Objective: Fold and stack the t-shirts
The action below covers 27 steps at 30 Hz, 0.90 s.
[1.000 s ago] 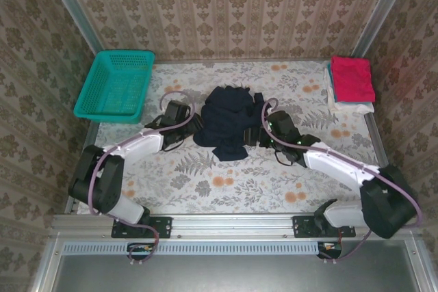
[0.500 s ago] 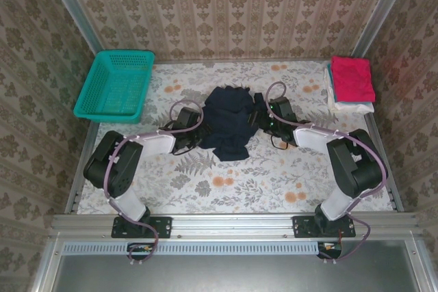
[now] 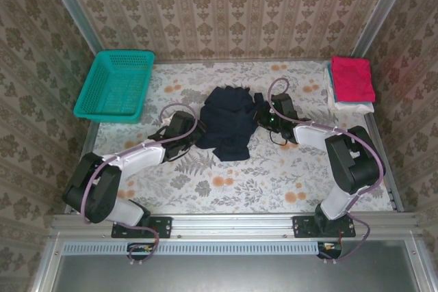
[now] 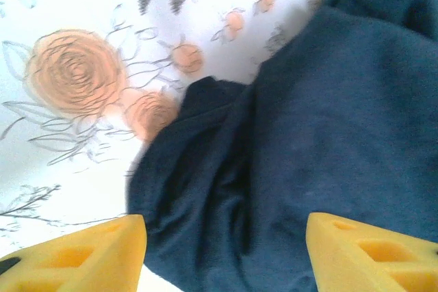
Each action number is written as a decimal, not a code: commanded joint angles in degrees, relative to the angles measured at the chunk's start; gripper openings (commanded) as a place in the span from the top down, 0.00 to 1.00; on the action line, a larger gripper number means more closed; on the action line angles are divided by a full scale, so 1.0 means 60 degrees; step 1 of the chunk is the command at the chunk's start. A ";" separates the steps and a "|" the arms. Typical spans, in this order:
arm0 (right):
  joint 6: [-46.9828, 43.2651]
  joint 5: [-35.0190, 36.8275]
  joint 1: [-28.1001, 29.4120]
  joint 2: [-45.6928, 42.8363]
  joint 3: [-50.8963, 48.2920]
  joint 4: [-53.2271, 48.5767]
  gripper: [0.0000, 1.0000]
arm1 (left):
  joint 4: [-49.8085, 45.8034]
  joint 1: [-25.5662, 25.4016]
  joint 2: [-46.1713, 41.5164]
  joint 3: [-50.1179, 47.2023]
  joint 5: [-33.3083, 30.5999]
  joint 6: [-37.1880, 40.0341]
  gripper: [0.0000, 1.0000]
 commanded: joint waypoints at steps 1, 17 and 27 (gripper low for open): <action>0.0185 0.0037 -0.0055 0.0135 0.0214 0.0232 0.98 | -0.0402 -0.0038 0.0392 -0.0196 -0.0165 -0.0615 0.38; 0.0246 -0.0073 -0.0097 -0.0035 0.0109 0.0248 1.00 | 0.0912 0.0125 0.1806 0.0039 0.0545 -0.1019 1.00; -0.0380 -0.0258 -0.0128 -0.1603 -0.0083 -0.0249 1.00 | 0.0772 0.0604 0.0547 0.0291 -0.0025 0.0316 1.00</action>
